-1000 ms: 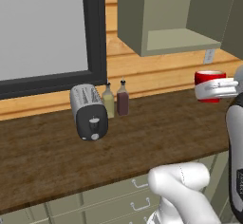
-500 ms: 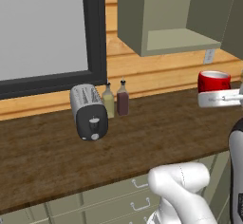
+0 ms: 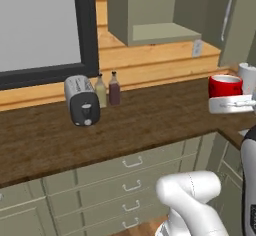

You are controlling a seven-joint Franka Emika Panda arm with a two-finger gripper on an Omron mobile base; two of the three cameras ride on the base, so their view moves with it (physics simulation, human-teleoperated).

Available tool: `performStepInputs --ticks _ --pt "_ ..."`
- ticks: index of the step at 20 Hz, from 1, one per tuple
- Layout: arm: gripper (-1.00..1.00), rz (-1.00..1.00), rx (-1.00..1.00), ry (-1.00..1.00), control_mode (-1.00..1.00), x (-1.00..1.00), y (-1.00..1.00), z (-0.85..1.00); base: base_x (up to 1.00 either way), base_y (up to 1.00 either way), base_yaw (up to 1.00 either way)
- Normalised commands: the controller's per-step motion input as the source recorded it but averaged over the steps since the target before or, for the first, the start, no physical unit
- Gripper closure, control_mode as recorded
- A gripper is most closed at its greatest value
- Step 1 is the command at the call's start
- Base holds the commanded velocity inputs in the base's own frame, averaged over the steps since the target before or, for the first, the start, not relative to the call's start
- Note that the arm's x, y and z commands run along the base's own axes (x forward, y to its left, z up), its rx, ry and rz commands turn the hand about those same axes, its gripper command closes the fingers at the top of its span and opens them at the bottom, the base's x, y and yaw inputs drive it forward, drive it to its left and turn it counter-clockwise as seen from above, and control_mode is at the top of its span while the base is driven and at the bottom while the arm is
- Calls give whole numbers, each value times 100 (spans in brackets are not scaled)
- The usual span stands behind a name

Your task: Gather all objects into one cabinet and sort the glasses and bowls to opposite sides.

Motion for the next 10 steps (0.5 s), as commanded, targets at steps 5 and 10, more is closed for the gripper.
performStepInputs --ticks 5,10 --pt "100 0 0 0 100 0 0 0 -87 3 -33" --pt "100 0 0 0 100 0 0 0 -41 31 -57"
